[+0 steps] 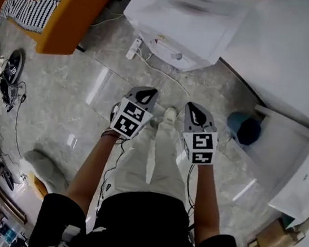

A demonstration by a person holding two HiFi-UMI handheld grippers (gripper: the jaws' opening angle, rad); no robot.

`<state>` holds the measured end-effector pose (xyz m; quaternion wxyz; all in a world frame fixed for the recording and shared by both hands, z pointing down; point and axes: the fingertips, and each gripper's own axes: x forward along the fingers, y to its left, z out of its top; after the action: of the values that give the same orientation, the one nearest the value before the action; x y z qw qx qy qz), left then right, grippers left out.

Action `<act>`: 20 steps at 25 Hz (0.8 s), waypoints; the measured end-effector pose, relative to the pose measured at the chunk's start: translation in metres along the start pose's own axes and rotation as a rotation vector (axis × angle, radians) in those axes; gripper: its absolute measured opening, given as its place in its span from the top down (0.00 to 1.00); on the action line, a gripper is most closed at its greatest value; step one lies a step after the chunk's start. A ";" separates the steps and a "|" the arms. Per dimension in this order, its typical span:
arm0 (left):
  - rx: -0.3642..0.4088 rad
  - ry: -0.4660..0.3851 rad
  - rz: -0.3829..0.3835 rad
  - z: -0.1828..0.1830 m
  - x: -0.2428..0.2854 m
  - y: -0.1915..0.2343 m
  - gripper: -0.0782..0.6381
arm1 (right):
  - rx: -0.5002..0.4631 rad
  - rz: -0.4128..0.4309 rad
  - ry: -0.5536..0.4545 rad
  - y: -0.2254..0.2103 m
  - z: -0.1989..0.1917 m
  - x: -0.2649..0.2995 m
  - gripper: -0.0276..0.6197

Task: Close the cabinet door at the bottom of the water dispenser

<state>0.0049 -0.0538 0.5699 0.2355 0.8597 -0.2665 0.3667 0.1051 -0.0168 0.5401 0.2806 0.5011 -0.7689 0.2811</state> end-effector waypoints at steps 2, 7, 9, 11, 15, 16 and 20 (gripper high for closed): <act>0.010 -0.028 0.005 0.013 -0.023 -0.006 0.87 | -0.013 0.003 -0.031 0.000 0.018 -0.013 0.90; 0.077 -0.102 0.047 0.049 -0.076 -0.018 0.88 | -0.045 -0.009 -0.128 0.004 0.064 -0.047 0.91; 0.076 -0.145 0.066 0.067 -0.100 -0.019 0.87 | -0.059 -0.018 -0.153 0.007 0.084 -0.060 0.91; 0.064 -0.198 0.085 0.086 -0.126 -0.019 0.88 | -0.072 -0.021 -0.177 0.009 0.103 -0.074 0.91; 0.065 -0.305 0.129 0.124 -0.180 -0.022 0.88 | -0.069 -0.015 -0.272 0.013 0.151 -0.109 0.91; 0.059 -0.336 0.139 0.134 -0.193 -0.023 0.88 | -0.069 -0.015 -0.297 0.013 0.163 -0.118 0.91; 0.047 -0.436 0.205 0.165 -0.237 -0.021 0.88 | -0.075 -0.015 -0.391 0.013 0.206 -0.146 0.91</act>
<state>-0.0387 -0.0697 0.2842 0.1137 0.8922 -0.3884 0.2005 0.1115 -0.0695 0.2934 0.1466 0.5411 -0.8148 0.1474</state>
